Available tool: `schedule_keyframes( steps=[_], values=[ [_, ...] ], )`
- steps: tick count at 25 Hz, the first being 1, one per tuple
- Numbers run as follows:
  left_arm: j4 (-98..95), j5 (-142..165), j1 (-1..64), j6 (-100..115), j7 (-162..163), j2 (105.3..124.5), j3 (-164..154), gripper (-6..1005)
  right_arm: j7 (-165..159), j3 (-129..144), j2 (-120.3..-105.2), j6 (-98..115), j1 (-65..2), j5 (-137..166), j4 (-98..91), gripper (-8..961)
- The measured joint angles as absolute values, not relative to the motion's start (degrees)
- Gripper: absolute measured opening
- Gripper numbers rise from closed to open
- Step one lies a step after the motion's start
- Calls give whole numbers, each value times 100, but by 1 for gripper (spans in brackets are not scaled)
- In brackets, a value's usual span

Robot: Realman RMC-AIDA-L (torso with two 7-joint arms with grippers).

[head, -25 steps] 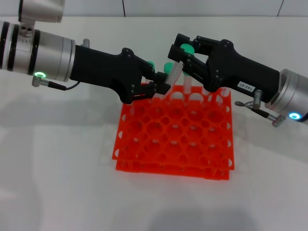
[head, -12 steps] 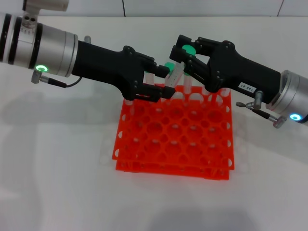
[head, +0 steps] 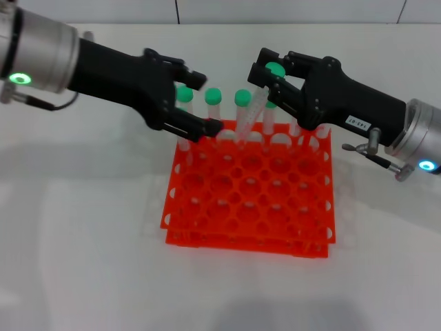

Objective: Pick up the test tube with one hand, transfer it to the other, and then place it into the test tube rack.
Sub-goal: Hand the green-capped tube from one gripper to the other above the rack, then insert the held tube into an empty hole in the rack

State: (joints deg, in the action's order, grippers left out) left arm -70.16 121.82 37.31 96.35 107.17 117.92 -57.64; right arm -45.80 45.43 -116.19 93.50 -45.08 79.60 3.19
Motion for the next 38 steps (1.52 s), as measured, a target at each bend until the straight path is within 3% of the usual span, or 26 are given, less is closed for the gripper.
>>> schedule_keyframes(
  steps=[4,8,20,26,38],
  values=[
    [-8517,12185,2995,9807,11181,11927,-5775,889,-4779,4595,-11619,9259,-4481,7974,177,277],
    [-9455,11856,2164,9788,11349,11941,-5745,891,-4934,4638,-11618,9253,-4446,7982,-11,279],
    [-9115,10386,34,9168,10107,11959,-5657,894,-5604,5033,-11619,9208,-4472,7990,-735,287],
    [-7978,9918,-172,9198,8974,11965,-5080,894,-5652,5121,-11619,9156,-4669,7984,-788,291],
    [-6419,10120,145,9472,7896,11920,-4082,893,-5117,5297,-11619,8558,-5477,7931,-126,298]
  ],
)
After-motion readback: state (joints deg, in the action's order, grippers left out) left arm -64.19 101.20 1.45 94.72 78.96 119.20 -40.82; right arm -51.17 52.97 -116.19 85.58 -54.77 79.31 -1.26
